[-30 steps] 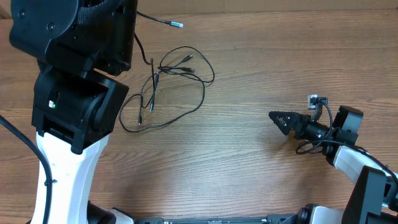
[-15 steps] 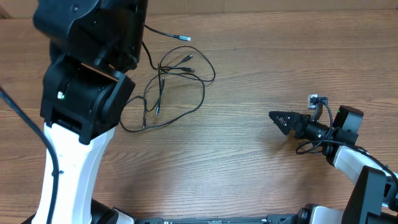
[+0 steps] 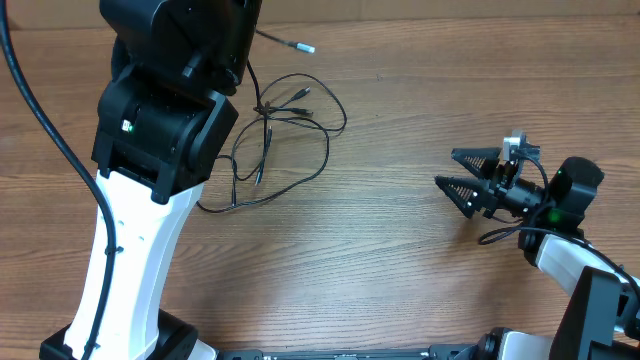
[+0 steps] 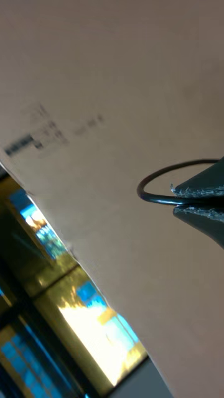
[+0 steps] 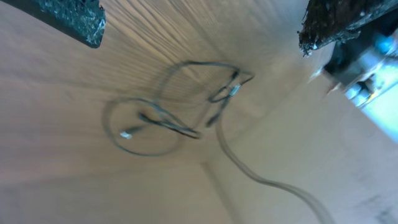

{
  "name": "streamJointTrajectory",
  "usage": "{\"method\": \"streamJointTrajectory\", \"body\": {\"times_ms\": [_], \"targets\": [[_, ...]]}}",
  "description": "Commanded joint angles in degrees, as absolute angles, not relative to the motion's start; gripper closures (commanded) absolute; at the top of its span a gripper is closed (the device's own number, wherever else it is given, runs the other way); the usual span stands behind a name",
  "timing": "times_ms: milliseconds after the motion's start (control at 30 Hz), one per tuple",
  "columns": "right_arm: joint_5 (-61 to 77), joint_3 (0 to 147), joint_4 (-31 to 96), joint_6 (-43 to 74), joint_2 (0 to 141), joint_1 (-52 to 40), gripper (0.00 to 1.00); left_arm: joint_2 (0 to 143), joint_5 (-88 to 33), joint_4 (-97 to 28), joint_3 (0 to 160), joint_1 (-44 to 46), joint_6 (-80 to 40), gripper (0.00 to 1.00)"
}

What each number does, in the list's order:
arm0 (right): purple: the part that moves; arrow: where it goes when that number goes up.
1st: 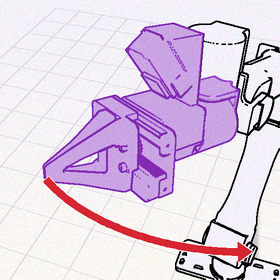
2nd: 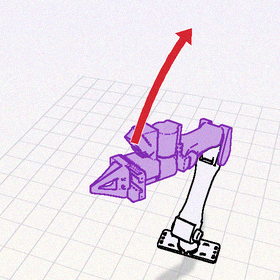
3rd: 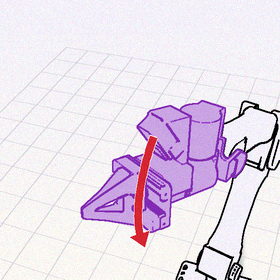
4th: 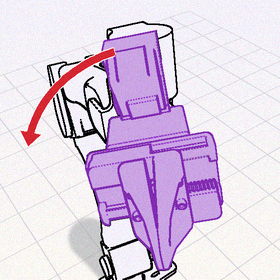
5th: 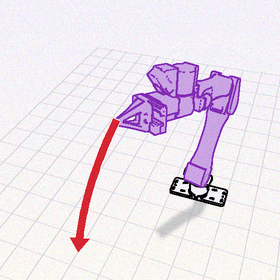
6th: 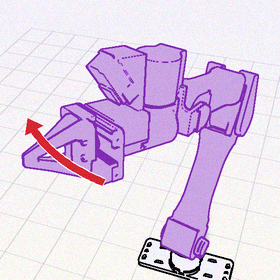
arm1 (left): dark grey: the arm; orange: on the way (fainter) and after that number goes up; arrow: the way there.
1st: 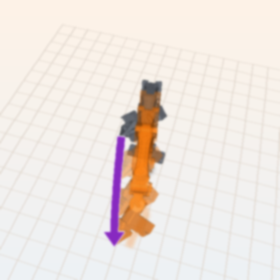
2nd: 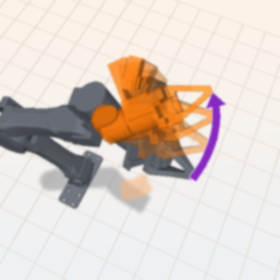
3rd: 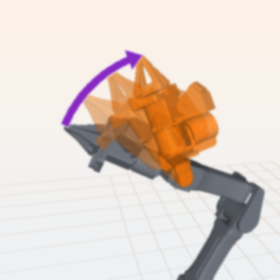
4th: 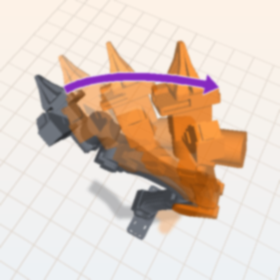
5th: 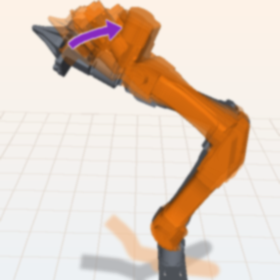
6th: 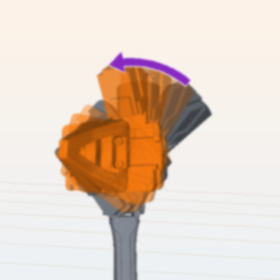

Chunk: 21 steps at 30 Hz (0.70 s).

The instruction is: Untangle cables

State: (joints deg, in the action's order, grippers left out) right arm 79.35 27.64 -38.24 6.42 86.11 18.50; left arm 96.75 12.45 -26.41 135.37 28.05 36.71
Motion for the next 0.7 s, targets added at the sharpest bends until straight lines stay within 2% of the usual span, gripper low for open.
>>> {"method": "streamJointTrajectory", "body": {"times_ms": [0, 167, 367, 500, 667], "targets": [[86.26, 27.73, -43.03, 11.88, 86.11, 16.16, 0.00, 96.38, 2.92, -25.91, 136.22, 28.18, 29.80, 0.96], [85.93, 27.73, -49.12, 12.45, 86.11, 11.46, 0.00, 96.38, -13.30, -25.91, 136.22, 28.21, 22.20, 0.96], [79.88, 27.73, -49.71, 12.71, 86.11, 6.00, 0.00, 96.38, -27.55, -24.67, 136.22, 28.23, 14.26, 0.96], [78.17, 27.75, -51.83, 13.76, 86.11, 3.14, 0.00, 96.38, -33.41, -22.13, 136.22, 28.75, 11.07, 0.96], [78.06, 27.77, -54.85, 13.74, 86.11, -0.80, 0.00, 96.38, -33.50, -20.38, 136.22, 30.98, 11.09, 0.96]]}}
